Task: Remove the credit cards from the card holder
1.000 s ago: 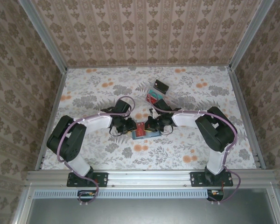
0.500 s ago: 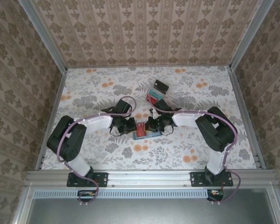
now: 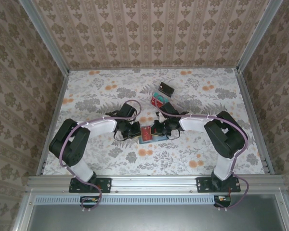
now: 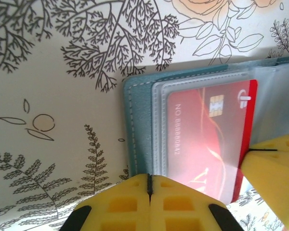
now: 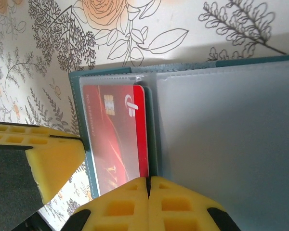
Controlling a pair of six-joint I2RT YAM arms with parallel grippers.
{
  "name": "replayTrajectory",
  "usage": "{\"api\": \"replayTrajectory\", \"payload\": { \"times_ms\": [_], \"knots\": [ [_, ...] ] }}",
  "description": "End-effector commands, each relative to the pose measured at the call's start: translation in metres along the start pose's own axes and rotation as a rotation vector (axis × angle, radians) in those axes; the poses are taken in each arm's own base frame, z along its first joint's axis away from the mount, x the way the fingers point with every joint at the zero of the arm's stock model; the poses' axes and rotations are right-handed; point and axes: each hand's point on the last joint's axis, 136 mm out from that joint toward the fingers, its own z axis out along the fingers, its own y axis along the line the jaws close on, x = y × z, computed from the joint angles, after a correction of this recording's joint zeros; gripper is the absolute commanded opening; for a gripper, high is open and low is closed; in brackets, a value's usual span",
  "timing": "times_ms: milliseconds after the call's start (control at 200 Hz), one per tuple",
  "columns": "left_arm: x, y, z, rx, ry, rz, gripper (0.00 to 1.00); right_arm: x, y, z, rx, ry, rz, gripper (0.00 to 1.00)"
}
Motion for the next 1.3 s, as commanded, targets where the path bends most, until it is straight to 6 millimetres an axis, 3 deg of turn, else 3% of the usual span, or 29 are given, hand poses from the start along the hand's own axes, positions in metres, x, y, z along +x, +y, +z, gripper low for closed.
{"api": "replayTrajectory", "payload": {
  "times_ms": [0,565,650,750,890,1115,1295],
  "knots": [
    [0.008,0.016,0.008,-0.047,0.050,-0.030,0.00,-0.002,-0.006,-0.010,0.026,-0.026,-0.014,0.00],
    [0.004,0.022,0.011,-0.061,0.063,-0.045,0.00,-0.007,-0.019,-0.015,0.050,-0.039,-0.007,0.00],
    [0.001,0.015,0.008,-0.041,0.051,-0.025,0.00,-0.005,-0.014,-0.013,0.023,-0.023,-0.008,0.00],
    [-0.008,-0.010,-0.006,0.044,0.000,0.027,0.00,-0.003,-0.013,-0.010,0.006,-0.007,-0.004,0.00],
    [-0.015,-0.019,-0.022,0.032,-0.033,0.072,0.00,-0.001,-0.017,-0.008,0.013,0.006,0.009,0.00],
    [-0.011,-0.025,-0.005,0.063,0.004,0.062,0.00,0.002,-0.012,-0.010,-0.026,0.016,-0.011,0.21],
    [-0.008,-0.018,0.010,0.061,0.035,0.038,0.00,0.005,-0.012,-0.004,-0.036,0.042,-0.011,0.27]
  ]
}}
